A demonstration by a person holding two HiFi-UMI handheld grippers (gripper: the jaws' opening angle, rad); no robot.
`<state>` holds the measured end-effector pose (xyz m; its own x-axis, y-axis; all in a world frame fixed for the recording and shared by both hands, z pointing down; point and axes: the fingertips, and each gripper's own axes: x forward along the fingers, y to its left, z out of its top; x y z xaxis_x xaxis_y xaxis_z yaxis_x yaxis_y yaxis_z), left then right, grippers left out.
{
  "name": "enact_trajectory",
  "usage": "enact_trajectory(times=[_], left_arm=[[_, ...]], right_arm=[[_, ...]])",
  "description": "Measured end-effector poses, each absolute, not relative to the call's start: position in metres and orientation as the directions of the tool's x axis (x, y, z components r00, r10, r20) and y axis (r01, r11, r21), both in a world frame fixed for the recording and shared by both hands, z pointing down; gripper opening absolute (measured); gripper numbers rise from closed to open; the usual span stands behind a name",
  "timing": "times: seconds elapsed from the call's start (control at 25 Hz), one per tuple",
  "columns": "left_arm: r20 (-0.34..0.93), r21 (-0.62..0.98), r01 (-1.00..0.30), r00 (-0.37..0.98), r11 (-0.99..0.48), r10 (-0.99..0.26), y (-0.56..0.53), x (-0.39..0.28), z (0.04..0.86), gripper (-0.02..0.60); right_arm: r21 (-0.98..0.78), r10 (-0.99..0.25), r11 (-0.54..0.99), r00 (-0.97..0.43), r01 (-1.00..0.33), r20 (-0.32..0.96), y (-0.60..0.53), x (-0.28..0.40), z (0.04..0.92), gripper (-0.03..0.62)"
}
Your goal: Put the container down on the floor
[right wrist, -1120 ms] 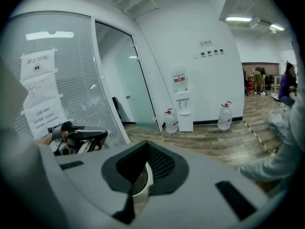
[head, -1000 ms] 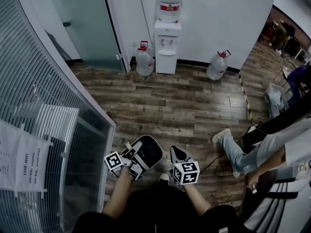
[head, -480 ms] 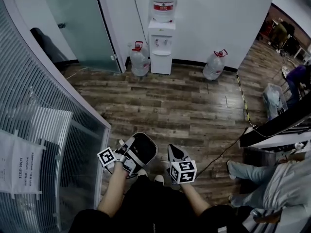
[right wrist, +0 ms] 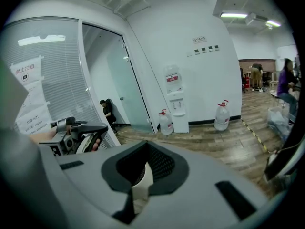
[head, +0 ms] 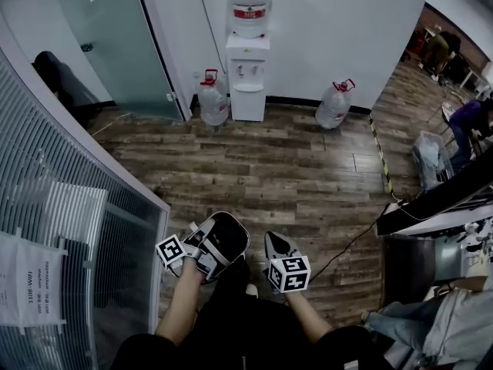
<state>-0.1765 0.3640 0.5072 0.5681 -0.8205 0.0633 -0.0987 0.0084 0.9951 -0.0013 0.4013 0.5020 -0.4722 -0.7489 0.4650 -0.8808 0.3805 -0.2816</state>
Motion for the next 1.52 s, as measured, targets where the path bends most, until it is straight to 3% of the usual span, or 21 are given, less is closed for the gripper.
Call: enact_trajectory(times=[1.04,1.52], left_arm=[[0.062,0.997,-0.076,0.664,0.016,-0.746,0.151,-0.184,0.518,0.012],[0.069,0.996,-0.084,0.708,0.013,-0.703,0.098,-0.177,0.521,0.012]], right_arm=[[-0.243,-0.782,0.286,-0.372,-0.927,0.499,0.201,-0.027,0.503,0.009],[-0.238,-0.795,0.248,-0.337,-0.939,0.504,0.159,-0.025,0.502,0.009]])
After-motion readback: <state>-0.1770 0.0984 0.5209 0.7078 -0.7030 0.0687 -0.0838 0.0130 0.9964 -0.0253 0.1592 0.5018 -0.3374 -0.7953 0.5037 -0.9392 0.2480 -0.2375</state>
